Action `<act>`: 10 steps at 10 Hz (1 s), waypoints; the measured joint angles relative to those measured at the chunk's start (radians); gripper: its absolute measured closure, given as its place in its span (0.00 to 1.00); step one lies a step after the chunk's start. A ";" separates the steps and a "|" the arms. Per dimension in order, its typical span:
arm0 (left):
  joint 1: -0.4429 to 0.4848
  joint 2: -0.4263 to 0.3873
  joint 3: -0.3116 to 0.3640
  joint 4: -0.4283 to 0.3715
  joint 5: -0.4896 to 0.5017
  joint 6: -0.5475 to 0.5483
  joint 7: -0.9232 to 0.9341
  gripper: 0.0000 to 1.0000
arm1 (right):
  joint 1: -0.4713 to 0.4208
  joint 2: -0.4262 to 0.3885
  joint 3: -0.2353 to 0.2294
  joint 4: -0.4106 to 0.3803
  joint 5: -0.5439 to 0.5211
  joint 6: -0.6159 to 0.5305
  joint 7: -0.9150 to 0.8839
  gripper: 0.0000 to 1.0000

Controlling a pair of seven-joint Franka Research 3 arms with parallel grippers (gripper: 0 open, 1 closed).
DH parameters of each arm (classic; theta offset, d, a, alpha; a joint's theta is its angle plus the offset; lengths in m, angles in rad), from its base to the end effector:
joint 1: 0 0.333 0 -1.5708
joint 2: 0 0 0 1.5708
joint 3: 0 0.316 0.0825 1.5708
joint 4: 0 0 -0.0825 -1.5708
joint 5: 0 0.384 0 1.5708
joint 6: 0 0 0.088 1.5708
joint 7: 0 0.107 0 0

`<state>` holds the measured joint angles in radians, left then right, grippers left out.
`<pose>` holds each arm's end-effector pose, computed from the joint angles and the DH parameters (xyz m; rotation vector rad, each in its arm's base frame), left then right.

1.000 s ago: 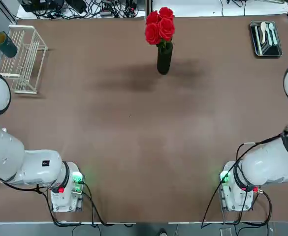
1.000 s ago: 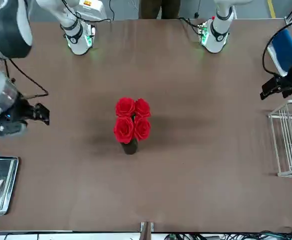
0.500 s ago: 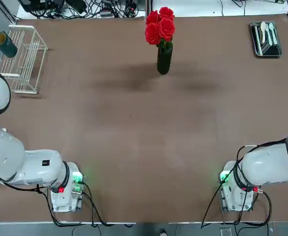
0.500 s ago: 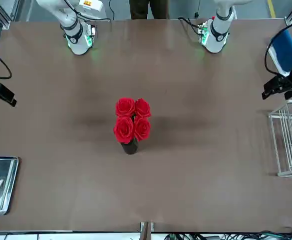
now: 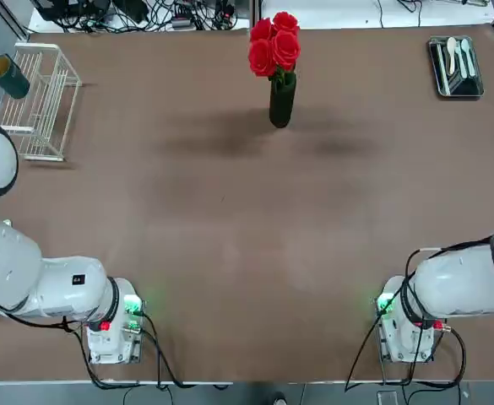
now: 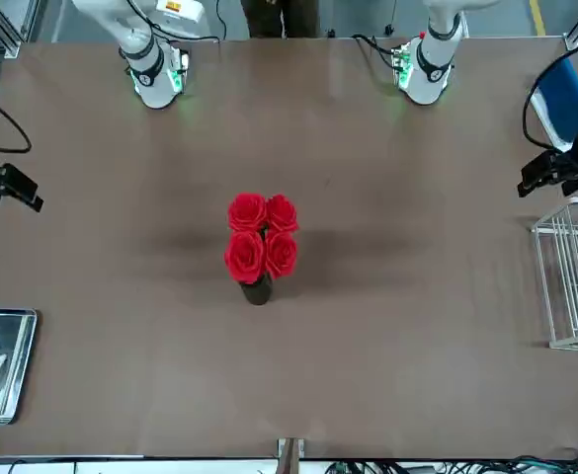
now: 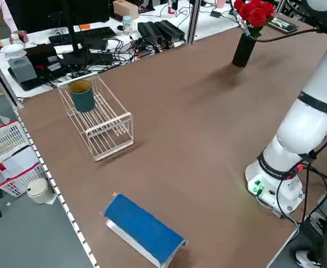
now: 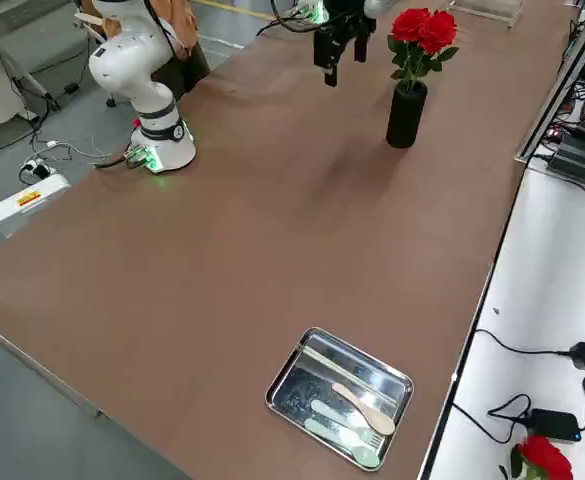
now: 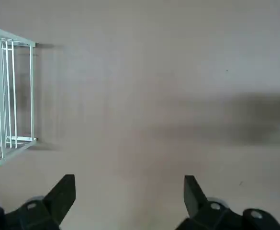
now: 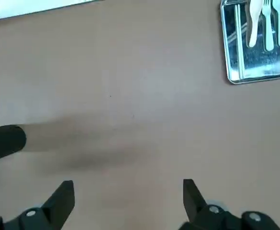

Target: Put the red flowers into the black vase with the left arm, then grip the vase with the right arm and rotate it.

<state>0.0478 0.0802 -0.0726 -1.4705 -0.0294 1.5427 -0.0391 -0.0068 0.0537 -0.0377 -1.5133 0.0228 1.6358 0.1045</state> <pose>0.5767 -0.0157 0.6241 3.1066 0.0214 -0.0138 0.5777 -0.0228 0.6274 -3.1082 0.2329 -0.1063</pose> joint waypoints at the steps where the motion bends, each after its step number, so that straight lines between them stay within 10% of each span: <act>1: 0.000 0.000 0.000 0.000 0.000 0.000 -0.001 0.00 | -0.010 0.000 0.014 0.000 0.000 0.002 -0.005 0.00; 10: -0.001 0.000 0.000 0.000 0.000 0.000 -0.008 0.00 | -0.017 0.029 0.044 -0.001 -0.002 0.041 -0.018 0.00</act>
<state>0.0470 0.0802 -0.0729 -1.4700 -0.0294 1.5427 -0.0468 -0.0242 0.0824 0.0062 -1.5145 0.0212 1.6772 0.0864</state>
